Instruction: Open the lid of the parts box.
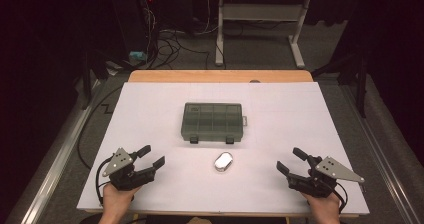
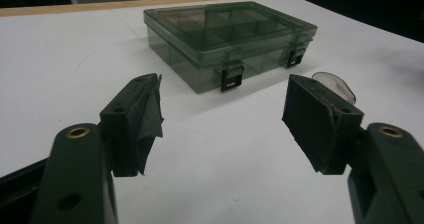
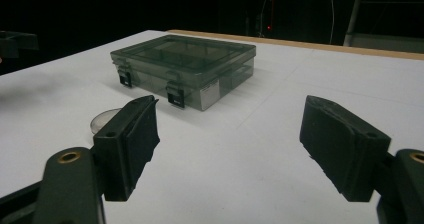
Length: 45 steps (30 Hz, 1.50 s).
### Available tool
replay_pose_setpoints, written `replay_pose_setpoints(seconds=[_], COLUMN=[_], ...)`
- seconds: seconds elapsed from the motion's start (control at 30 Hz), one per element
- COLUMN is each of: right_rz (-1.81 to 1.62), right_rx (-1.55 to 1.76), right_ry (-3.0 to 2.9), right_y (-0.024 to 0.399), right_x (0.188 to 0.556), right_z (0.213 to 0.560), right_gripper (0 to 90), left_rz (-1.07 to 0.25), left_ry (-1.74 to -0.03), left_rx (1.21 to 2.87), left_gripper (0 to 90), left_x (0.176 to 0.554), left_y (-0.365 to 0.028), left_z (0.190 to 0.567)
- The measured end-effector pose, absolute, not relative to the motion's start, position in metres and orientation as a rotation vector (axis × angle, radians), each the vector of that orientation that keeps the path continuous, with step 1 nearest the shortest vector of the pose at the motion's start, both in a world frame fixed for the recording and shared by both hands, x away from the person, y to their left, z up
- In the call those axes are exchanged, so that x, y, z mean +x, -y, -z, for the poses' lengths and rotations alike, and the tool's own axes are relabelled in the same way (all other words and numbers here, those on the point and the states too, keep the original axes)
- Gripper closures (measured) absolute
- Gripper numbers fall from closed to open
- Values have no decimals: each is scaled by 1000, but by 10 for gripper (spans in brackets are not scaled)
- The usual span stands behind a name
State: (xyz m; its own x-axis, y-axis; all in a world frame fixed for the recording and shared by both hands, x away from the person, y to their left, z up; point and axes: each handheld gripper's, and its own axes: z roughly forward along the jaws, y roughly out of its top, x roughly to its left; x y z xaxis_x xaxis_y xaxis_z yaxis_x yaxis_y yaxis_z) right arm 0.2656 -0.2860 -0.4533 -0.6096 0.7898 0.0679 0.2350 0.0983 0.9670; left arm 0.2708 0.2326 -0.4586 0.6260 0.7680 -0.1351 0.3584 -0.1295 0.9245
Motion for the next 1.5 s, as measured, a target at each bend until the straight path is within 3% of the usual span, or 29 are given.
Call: replay_pose_setpoints(seconds=[1.5], right_rz=[-1478], right_rx=[955], right_ry=[-2105], right_y=[217], right_x=[305], right_z=[458], right_gripper=[300], left_rz=[-420], left_ry=[-905], left_rx=[1728], left_gripper=[354], left_x=[293], left_y=[-202], left_z=[456])
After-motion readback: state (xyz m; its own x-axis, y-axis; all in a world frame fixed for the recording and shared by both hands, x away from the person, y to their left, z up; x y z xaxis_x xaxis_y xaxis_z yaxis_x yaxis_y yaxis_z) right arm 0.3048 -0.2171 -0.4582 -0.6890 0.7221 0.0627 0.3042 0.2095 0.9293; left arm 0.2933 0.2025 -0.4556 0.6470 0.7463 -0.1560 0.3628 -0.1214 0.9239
